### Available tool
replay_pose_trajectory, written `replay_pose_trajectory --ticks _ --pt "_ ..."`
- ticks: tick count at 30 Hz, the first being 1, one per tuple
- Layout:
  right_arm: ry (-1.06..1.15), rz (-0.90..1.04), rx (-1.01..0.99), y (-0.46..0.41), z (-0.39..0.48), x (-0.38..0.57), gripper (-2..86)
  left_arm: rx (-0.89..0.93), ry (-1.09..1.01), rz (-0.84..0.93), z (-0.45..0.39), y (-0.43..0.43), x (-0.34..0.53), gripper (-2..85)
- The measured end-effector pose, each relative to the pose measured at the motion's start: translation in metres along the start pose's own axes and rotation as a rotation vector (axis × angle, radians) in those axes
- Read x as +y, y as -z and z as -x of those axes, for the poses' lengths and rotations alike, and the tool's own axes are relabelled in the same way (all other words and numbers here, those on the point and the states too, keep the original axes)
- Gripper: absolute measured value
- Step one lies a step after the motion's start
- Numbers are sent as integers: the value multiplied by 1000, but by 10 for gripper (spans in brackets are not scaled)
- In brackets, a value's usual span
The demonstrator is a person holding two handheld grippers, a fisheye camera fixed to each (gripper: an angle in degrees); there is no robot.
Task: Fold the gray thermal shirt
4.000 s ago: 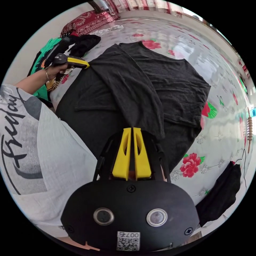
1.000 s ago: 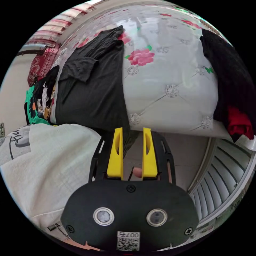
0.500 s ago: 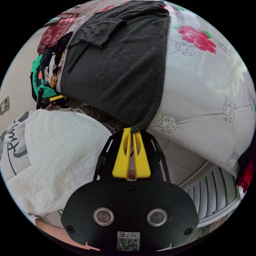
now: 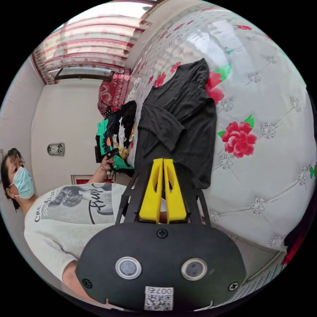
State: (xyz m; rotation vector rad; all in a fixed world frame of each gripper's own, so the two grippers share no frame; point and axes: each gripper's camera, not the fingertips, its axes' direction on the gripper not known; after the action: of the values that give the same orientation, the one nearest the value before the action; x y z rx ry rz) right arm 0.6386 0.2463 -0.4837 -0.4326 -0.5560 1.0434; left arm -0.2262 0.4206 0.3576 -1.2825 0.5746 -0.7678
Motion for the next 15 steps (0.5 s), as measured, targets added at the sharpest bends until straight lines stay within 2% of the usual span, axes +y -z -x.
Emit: replay_pose_trajectory --ticks 5,10,15 --pt "-2 33 29 -5 6 -3 -2 -41 -85 77 -15 -26 42 2" --pt "-13 66 77 -15 7 34 -3 -94 21 183 -5 -57 131 58" --pt "-52 32 30 -12 7 55 -3 -174 -69 223 -12 -61 134 77"
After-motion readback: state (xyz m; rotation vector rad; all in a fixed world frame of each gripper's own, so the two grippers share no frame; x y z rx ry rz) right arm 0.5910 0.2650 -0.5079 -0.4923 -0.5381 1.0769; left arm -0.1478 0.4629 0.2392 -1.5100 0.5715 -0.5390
